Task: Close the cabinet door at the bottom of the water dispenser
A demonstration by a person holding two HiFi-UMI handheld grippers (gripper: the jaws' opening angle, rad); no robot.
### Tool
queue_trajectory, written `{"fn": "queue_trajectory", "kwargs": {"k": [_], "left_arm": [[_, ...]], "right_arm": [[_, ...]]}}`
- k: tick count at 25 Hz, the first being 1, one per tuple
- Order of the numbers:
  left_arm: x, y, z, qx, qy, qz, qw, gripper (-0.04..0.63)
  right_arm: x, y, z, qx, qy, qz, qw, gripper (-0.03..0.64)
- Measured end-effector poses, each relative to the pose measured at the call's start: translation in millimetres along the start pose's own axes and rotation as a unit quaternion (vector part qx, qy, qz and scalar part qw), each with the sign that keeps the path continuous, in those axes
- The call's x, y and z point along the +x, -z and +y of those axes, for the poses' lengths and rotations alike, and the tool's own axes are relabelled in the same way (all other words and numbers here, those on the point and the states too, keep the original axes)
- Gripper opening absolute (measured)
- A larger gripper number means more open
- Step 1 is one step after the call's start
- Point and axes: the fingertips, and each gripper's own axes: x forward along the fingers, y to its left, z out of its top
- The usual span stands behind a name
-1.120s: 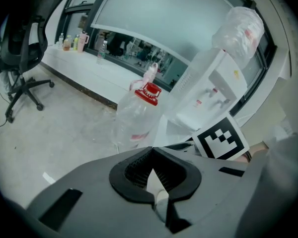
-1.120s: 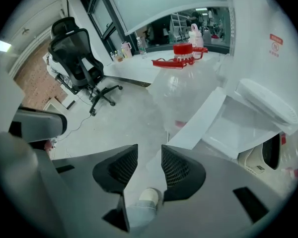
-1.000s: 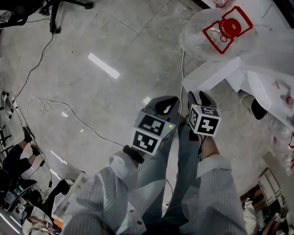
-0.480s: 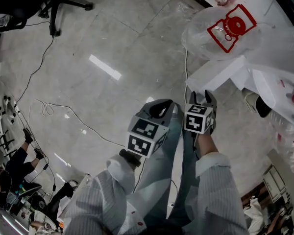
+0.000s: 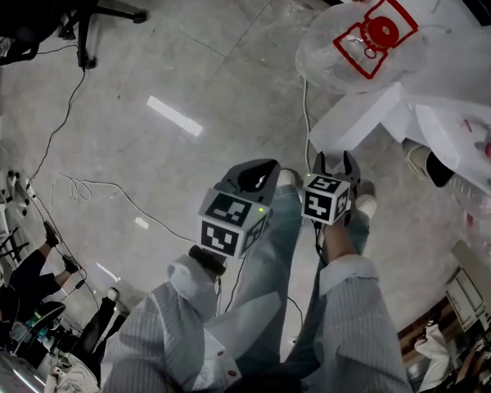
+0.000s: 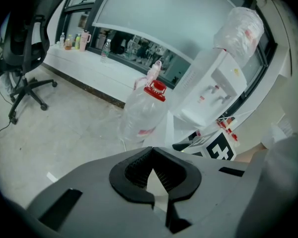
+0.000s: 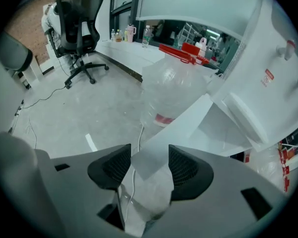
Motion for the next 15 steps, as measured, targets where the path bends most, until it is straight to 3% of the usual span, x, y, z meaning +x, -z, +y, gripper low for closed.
{"fn": "queue_trajectory", "kwargs": {"k": [15], "left_arm": [[41, 4, -78, -0.004, 0.004, 0.007, 1.0, 0.011]], "right_arm": [[-9, 61, -50, 0.071, -0.041, 0.039, 0.996, 0.207]]}}
